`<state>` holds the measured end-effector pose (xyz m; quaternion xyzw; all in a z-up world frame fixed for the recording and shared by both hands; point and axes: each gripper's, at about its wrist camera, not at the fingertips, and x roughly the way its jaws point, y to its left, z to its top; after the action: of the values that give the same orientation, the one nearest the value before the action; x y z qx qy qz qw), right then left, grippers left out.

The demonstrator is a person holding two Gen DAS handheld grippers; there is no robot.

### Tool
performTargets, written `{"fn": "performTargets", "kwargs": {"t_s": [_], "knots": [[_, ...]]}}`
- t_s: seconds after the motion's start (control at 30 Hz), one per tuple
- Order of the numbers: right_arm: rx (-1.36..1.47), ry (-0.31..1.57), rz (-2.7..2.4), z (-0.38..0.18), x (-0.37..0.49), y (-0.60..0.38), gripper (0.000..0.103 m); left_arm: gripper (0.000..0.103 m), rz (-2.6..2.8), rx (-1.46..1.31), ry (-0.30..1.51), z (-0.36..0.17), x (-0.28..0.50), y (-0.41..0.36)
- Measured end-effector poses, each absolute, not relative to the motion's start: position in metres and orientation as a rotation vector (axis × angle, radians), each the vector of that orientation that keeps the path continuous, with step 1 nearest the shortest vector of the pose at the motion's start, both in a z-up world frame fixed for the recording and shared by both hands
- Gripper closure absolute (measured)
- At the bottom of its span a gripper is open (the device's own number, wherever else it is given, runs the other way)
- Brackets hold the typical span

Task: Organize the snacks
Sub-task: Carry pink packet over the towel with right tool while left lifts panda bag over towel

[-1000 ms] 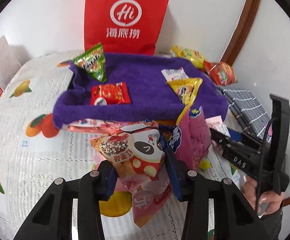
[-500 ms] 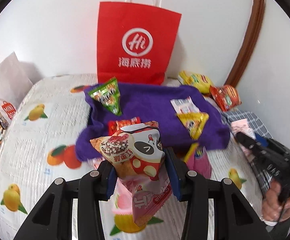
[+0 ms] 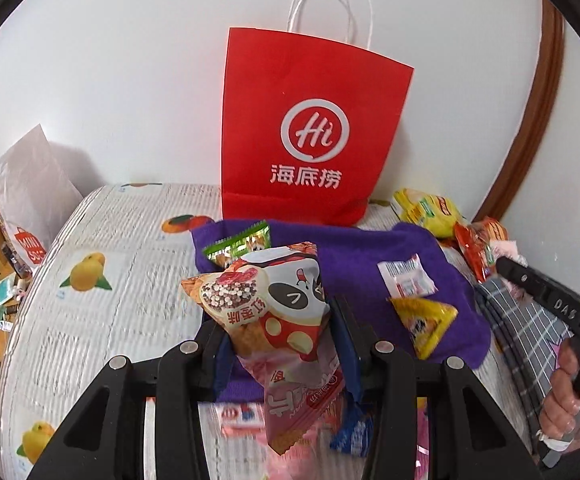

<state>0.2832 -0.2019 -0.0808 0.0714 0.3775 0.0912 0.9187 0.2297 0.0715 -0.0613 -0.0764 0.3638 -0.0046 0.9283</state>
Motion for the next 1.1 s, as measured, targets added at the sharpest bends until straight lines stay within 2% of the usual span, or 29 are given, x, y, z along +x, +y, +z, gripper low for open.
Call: {"fn": "performTargets", "kwargs": {"t_s": [0.27, 0.57, 1.1], "knots": [[0.212, 0.833, 0.185, -0.126, 0.303, -0.213, 0.064, 0.061, 0.020, -0.186, 0.716, -0.073, 0.259, 0.077], [0.177, 0.859, 0.166, -0.144, 0.306, -0.214, 0.064, 0.061, 0.036, -0.240, 0.758, -0.102, 0.271, 0.086], [0.110, 0.897, 0.137, -0.159, 0.310, -0.206, 0.063, 0.061, 0.044, -0.249, 0.738, -0.100, 0.267, 0.087]]}}
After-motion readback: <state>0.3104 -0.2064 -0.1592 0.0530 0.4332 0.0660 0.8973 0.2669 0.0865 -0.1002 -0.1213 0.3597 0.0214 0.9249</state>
